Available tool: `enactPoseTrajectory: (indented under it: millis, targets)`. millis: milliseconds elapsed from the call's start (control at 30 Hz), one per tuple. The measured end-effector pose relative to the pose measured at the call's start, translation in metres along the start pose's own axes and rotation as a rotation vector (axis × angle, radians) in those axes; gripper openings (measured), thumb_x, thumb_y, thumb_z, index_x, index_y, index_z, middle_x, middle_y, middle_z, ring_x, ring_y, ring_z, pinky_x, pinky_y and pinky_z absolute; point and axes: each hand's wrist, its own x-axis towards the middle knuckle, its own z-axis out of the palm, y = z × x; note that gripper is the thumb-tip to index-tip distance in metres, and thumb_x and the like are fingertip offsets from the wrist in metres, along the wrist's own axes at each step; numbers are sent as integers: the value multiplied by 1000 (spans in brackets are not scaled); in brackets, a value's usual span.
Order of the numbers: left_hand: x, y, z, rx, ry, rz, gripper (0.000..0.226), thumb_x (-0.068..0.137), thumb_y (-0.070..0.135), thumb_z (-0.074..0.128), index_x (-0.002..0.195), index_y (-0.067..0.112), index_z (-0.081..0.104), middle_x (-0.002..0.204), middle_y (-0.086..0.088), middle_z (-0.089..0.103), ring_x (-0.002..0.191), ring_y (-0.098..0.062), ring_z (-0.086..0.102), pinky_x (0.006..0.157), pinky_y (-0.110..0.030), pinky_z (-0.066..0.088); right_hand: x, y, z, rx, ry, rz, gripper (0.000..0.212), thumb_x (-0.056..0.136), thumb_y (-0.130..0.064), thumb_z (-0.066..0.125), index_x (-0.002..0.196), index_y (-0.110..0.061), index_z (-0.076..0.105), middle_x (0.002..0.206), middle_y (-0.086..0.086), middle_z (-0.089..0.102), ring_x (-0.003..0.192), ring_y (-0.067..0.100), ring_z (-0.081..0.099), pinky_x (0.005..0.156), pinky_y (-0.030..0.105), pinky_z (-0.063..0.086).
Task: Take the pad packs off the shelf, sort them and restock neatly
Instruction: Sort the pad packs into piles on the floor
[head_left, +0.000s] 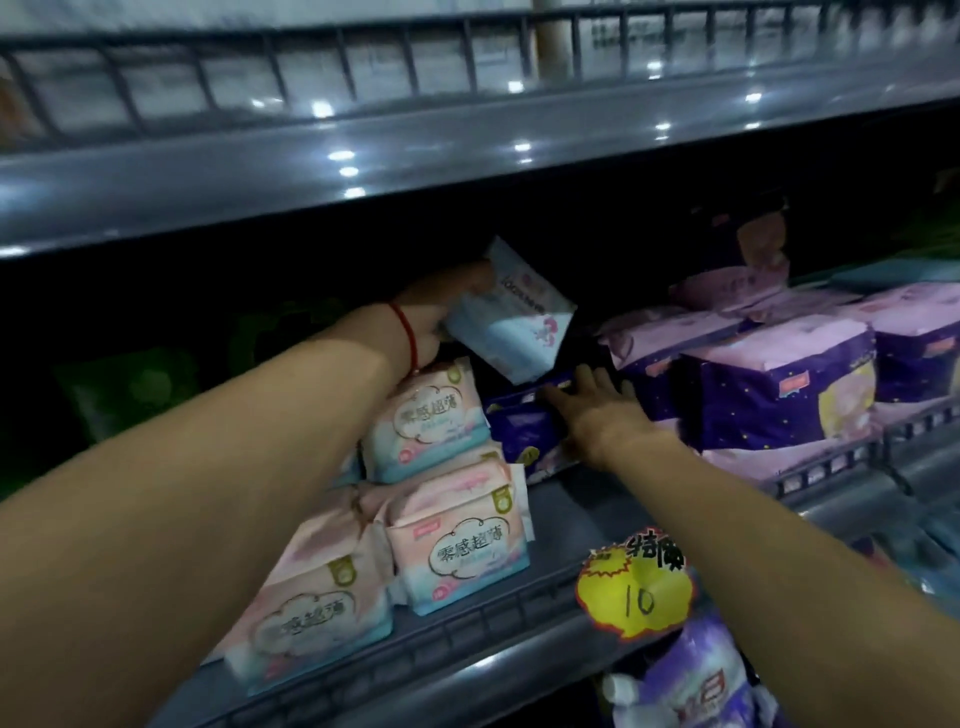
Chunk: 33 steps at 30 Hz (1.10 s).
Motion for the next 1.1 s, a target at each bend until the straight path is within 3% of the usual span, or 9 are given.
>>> enactPoseTrajectory:
  millis: [100,233,367,500,567,633,800,933,1100]
  targets:
    - [-32,-3,-5,-120,-23,-24,9,90,9,61,98,11,65,105,-16,69,88,-27,67,75,-37,58,-15,-3,3,-31,107,3,85,88,-25,73,157,-30,25,157,14,22,144,36,24,113,50,30]
    - [-77,-20,-29,-307,-4,-96,33,82,-2,52,111,0,65,114,-28,69,99,-42,70,75,-61,59,-40,3,0,92,260,-7,79,85,-14,73,152,-19,33,150,12,41,133,38,39,102,49,46]
    - [-123,-42,-48,-389,-10,-61,40,82,-2,49,120,-4,60,122,-27,66,109,-44,66,71,-54,62,-63,15,-11,273,319,-32,77,77,-12,81,143,-13,43,146,17,48,126,42,47,99,52,49]
    - [-159,-64,-70,-397,-7,-54,58,68,2,55,124,-12,57,123,-29,67,111,-49,65,87,-53,54,-92,19,-20,379,377,-22,76,67,-8,88,132,-7,49,132,21,57,119,42,55,95,44,47]
    - [-175,-73,-76,-397,22,-56,39,79,-5,49,116,-6,62,120,-25,69,111,-47,65,74,-45,58,-105,21,-27,405,398,22,79,66,-6,89,132,-9,46,132,19,56,119,40,55,94,44,47]
    - [-187,-83,-82,-408,45,-60,41,84,-11,45,119,1,63,122,-23,68,110,-45,64,59,-39,57,-118,21,-33,428,430,52,83,65,-2,88,135,-12,44,132,18,57,120,40,53,96,47,49]
    - [-222,-96,-100,-435,47,-56,45,85,-11,46,119,12,64,125,-20,66,113,-43,63,85,-62,54,-166,6,-54,411,530,68,68,77,-29,82,133,-15,47,119,21,60,120,40,47,96,54,47]
    - [-262,-118,-122,-430,67,-49,51,81,-9,49,123,16,65,130,-17,65,119,-40,61,82,-45,57,-226,-14,-60,536,452,-11,75,73,-61,74,130,-19,48,114,11,59,109,30,53,90,48,49]
    - [-328,-167,-160,-399,23,-173,57,75,-4,51,127,13,62,117,-12,71,104,-33,66,70,-37,61,-310,-52,-30,750,110,-47,60,81,-51,82,124,-24,50,104,-10,69,87,2,66,71,19,50]
